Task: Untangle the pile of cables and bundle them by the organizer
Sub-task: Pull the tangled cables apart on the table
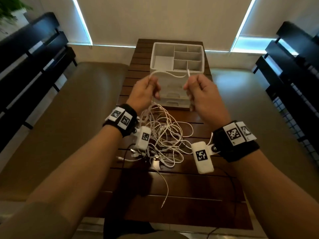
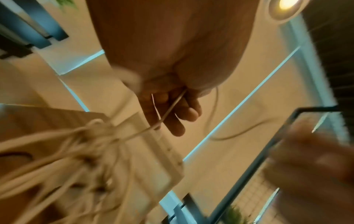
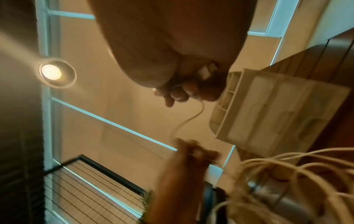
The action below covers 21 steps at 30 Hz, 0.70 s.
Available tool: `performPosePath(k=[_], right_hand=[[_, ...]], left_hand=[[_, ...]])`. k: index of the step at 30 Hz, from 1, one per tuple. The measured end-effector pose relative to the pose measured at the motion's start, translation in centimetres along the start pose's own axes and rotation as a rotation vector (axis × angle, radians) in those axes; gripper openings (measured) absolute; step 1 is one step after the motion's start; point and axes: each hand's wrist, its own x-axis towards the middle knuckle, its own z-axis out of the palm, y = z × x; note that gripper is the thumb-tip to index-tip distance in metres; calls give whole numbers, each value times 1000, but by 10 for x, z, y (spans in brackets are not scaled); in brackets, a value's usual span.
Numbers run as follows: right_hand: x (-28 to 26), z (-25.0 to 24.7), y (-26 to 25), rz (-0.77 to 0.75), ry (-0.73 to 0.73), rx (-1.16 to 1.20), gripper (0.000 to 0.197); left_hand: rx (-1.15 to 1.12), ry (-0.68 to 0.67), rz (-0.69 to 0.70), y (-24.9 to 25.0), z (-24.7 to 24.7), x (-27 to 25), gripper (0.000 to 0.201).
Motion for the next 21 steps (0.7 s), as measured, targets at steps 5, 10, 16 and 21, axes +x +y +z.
performPosePath(k=[5,10,16,21], right_hand=[[-3,2,24,94,-214,-333,24],[-7,25,19,111,-266,-237,25],[-19,27,22,258,-328,13,30],[-6,5,-8,312,-119,282,44]], left_hand=[[-181,26,253,79,-8,3,35],[-176,-58,104,53,12,1,40],[-67,-36,-30,9,12,-17,32],[-22,-68,-207,-42,12,-46,41]])
